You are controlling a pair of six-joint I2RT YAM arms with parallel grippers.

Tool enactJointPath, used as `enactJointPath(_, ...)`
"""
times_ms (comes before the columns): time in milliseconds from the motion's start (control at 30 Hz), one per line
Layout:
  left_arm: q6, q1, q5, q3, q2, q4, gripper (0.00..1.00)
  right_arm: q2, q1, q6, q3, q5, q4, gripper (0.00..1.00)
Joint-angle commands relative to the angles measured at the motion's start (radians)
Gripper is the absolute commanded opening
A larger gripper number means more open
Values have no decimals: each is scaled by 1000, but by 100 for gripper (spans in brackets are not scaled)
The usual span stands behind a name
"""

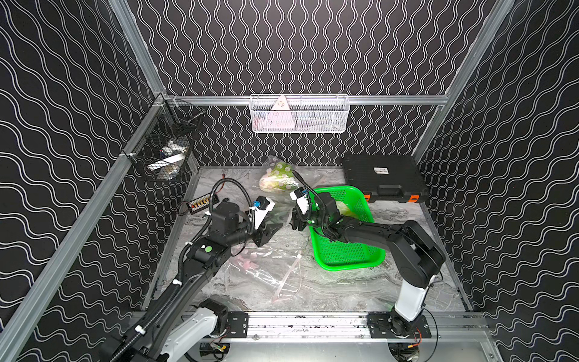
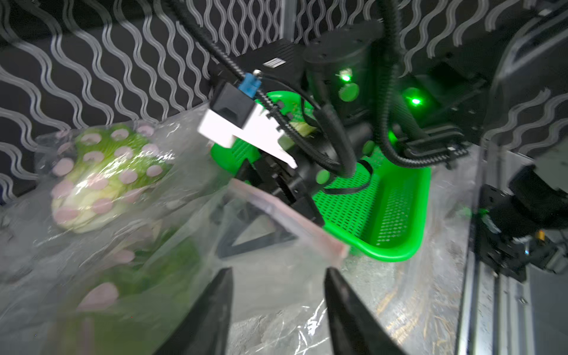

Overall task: Open the zip-top bag and take out the chinese cabbages
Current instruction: Pick up the Chinese cabbage from the zipper food storage bag.

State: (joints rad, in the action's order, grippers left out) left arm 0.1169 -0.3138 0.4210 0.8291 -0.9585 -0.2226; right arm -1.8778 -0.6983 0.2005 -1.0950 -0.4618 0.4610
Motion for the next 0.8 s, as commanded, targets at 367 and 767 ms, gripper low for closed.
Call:
enactJointPath(367, -413, 233, -403, 445, -466, -387, 96, -85, -4, -22, 46, -71, 292, 47)
enactJointPath(767, -472, 315, -238, 414, -710, -342, 27, -106, -66, -154, -12, -138, 129, 56)
